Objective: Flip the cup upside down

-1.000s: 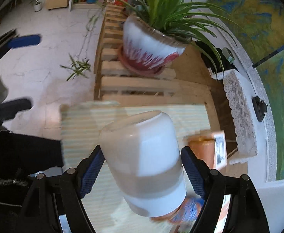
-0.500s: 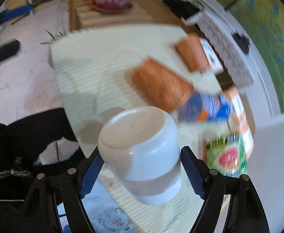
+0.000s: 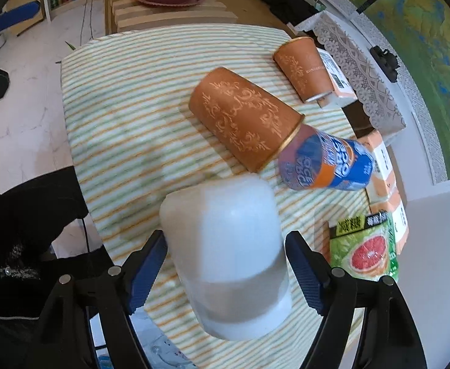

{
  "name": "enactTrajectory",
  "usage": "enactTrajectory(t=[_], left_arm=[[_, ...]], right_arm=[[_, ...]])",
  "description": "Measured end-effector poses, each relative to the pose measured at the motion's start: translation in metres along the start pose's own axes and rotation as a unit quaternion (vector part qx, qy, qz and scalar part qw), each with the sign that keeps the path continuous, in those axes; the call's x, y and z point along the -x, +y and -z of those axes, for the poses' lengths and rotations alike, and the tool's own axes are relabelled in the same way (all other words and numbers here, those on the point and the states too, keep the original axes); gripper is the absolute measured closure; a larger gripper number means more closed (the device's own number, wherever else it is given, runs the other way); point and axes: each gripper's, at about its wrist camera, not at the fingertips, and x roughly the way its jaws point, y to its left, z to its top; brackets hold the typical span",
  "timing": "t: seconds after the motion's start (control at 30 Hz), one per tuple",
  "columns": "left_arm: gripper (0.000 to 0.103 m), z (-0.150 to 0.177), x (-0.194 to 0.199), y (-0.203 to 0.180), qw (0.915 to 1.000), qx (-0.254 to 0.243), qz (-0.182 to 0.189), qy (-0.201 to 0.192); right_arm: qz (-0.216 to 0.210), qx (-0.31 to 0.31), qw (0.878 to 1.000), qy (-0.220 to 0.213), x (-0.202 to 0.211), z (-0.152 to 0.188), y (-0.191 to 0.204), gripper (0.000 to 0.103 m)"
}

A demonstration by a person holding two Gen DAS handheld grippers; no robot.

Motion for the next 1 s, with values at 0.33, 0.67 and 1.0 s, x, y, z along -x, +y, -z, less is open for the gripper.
enactTrajectory(t=[0.33, 0.67, 1.0], left_arm=[[0.001, -0.004, -0.017, -0.014, 0.9972, 0.047, 0.035, 0.046], [0.001, -0.020, -0.041, -0.044, 0.9891, 0.107, 0.047, 0.090], [0.001, -0.026, -0.081, -0.075, 0.9608, 0.221, 0.060, 0.157]], right_arm=[[-0.014, -0.032, 0.997, -0.076, 0.029, 0.008, -0.001, 0.022], [0.004, -0.264, 0.947, -0.182, 0.068, 0.085, -0.005, 0.022], [0.077, -0.443, 0.877, -0.171, 0.070, 0.153, 0.003, 0.022]])
